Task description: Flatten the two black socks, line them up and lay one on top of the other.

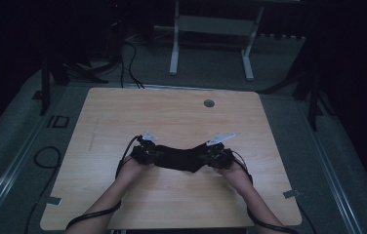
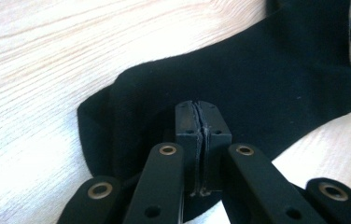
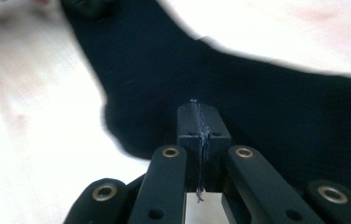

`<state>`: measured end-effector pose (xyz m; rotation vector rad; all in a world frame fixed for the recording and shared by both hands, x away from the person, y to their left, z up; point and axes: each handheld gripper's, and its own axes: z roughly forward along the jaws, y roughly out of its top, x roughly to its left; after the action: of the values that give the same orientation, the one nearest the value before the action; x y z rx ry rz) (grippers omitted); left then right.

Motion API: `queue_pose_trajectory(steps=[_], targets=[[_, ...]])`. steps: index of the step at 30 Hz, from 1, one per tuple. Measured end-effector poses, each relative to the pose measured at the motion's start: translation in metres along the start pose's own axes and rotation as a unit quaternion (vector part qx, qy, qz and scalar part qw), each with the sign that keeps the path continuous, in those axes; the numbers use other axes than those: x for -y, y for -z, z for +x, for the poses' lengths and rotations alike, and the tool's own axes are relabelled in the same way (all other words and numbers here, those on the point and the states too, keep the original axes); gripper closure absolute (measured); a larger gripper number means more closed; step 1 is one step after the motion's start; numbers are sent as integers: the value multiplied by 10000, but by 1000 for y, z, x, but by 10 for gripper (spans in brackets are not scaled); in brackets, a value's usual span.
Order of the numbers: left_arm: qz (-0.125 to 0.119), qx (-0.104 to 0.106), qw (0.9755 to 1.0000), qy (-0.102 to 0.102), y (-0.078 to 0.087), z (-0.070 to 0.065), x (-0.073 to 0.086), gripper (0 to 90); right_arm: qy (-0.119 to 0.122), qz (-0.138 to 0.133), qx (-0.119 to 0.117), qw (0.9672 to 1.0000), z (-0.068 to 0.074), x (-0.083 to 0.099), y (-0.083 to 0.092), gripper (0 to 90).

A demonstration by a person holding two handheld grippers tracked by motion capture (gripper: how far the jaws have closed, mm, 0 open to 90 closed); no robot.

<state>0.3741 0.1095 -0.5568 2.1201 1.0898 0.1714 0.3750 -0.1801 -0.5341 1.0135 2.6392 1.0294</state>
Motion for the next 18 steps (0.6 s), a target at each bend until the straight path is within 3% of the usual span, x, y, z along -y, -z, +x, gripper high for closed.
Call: queue_pose_trajectory(steps=[3, 7, 9, 12, 18], targets=[[34, -42, 10000, -30, 0, 1, 1, 855, -84, -32, 450, 9989, -13, -1, 7, 890], [53, -55, 10000, 5, -2, 2, 1, 858, -321, 190, 751, 9965, -33, 6, 1, 893], [57, -89, 9999, -1, -2, 3, 1, 864, -551, 93, 652, 9963, -43, 13, 0, 897], [27, -41, 10000, 58, -3, 4, 1, 864, -676, 17, 655, 9956, -49, 16, 3, 897], [22, -55, 10000, 7, -5, 1, -1, 852, -634, 81, 669, 9957, -49, 14, 4, 885]])
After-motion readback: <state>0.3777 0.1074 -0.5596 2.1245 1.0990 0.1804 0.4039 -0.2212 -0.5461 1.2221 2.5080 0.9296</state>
